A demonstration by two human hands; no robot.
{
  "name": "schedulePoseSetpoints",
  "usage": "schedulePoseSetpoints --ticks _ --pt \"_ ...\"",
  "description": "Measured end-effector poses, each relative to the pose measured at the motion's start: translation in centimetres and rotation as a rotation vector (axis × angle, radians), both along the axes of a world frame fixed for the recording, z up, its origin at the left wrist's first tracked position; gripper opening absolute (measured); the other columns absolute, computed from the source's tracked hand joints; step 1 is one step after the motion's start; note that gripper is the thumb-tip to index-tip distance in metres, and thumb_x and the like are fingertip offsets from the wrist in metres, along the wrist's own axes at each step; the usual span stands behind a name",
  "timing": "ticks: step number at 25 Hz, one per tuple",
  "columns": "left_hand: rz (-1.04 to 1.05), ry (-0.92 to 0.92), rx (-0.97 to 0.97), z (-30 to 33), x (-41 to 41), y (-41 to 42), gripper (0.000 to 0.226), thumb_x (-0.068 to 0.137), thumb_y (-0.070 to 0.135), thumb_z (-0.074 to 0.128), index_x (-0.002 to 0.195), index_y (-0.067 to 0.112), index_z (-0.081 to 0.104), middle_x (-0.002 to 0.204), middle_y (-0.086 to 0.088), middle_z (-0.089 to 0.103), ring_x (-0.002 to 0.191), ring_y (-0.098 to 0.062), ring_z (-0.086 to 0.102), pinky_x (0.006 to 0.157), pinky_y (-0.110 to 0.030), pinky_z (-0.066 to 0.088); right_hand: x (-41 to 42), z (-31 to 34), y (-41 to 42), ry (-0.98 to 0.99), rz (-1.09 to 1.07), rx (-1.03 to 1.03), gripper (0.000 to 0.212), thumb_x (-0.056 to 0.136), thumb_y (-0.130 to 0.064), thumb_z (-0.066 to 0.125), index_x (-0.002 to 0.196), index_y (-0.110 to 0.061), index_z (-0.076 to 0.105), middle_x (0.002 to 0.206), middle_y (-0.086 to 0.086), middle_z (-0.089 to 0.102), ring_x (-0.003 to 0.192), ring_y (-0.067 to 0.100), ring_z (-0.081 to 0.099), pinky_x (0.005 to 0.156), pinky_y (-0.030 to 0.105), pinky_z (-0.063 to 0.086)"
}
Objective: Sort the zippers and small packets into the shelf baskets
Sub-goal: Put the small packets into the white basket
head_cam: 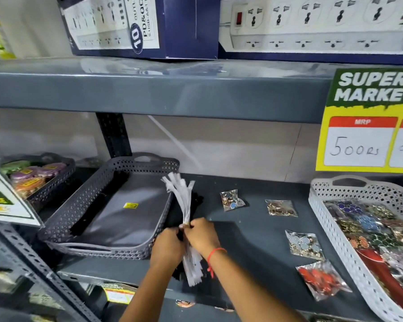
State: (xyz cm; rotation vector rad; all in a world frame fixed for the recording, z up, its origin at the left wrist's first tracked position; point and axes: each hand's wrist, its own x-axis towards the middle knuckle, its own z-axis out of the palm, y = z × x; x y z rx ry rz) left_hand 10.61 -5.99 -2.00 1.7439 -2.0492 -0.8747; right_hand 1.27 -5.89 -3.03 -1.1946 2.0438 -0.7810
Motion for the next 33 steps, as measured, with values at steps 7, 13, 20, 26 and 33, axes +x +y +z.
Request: schedulePoseSetpoints --ticks 7,13,20,26,33 --pt "-0.030 -0.138 -0.078 0.0 0.1 0.2 0.033 0.090 0.000 0.038 0.114 0.005 0.061 0.117 -0.019 0.065 0.105 -0.037 0.062 0.084 -0.039 0.050 -9.7 1.3 -1.4 0.309 -0.464 -0.041 0.046 0.092 -0.034 0.053 0.123 0.000 0.054 0.132 0.023 0.052 0.125 0.036 0.047 0.099 0.038 0.042" --pt "-0.034 -0.134 -0.191 0.8 0.0 1.4 0.033 0.095 0.011 0.039 0.123 0.013 0.057 0.122 -0.013 0.058 0.109 -0.033 0.057 0.085 -0.037 0.048 -12.1 0.5 -2.9 0.116 -0.498 0.169 0.045 0.087 -0.026 0.059 0.125 -0.002 0.059 0.134 0.021 0.056 0.120 0.038 0.056 0.096 0.045 0.052" --pt "-0.026 0.146 -0.167 2.1 -1.4 2.6 0.032 0.090 0.008 0.050 0.116 0.015 0.067 0.111 -0.011 0.061 0.092 -0.036 0.059 0.077 -0.035 0.047 -14.0 2.8 -0.7 -0.408 -0.243 0.117 0.025 0.086 0.003 0.060 0.068 -0.012 0.051 0.066 0.007 0.060 0.049 0.010 0.049 0.040 0.015 0.024" --pt "-0.111 0.419 0.270 0.4 -6.6 3.9 0.024 0.089 0.010 0.059 0.067 0.021 0.058 0.078 -0.028 0.060 0.077 -0.040 0.057 0.081 -0.045 0.051 -16.3 4.2 8.1 -0.339 -0.013 0.327 0.030 0.084 0.005 0.059 0.066 -0.019 0.055 0.048 -0.009 0.058 0.044 0.000 0.047 0.046 0.012 0.034" --pt "-0.156 0.108 0.212 -1.6 -11.1 5.5 0.021 0.076 0.010 0.061 0.094 0.009 0.073 0.099 -0.019 0.075 0.097 -0.034 0.069 0.074 -0.032 0.051 -14.0 2.5 10.9 0.307 0.004 0.270 0.028 0.079 -0.013 0.070 0.103 -0.001 0.066 0.103 0.019 0.069 0.093 0.027 0.066 0.067 0.026 0.042"
